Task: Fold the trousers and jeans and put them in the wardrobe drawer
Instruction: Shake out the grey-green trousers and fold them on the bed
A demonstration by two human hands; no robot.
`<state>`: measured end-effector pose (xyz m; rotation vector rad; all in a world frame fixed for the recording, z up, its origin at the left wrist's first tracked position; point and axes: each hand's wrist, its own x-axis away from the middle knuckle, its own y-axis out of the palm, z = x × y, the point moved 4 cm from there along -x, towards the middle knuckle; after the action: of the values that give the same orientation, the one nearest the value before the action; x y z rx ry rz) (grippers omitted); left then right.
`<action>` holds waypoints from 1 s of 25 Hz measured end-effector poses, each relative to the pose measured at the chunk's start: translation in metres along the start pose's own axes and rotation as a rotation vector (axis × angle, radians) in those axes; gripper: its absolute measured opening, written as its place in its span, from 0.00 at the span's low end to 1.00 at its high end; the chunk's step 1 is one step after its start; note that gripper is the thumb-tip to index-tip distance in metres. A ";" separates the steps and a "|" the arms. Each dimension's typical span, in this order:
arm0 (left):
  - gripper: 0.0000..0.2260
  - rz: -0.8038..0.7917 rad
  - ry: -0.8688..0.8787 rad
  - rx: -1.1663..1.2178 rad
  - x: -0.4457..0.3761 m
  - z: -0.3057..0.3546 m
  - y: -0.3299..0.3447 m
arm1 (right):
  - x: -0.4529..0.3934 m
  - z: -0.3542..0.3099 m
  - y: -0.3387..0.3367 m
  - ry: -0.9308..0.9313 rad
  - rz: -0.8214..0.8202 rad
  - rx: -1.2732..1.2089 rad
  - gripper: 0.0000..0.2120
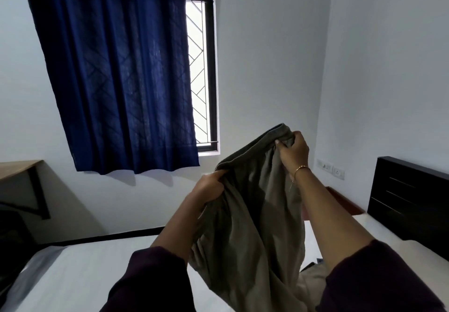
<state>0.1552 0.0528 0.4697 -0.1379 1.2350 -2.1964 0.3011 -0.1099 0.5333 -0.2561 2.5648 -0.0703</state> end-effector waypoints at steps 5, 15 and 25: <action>0.18 0.227 -0.177 0.505 -0.002 -0.004 -0.036 | 0.011 -0.010 0.008 -0.081 -0.099 -0.089 0.14; 0.33 0.216 -0.252 0.932 0.012 0.018 -0.062 | 0.090 -0.029 0.048 -0.479 -0.247 0.028 0.09; 0.22 0.497 -0.396 1.039 0.014 0.000 -0.055 | 0.156 -0.005 0.070 -0.993 -0.162 0.507 0.15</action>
<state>0.1186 0.0660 0.5112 0.1429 -0.1570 -1.9531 0.1574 -0.0721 0.4481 -0.2213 1.4749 -0.5076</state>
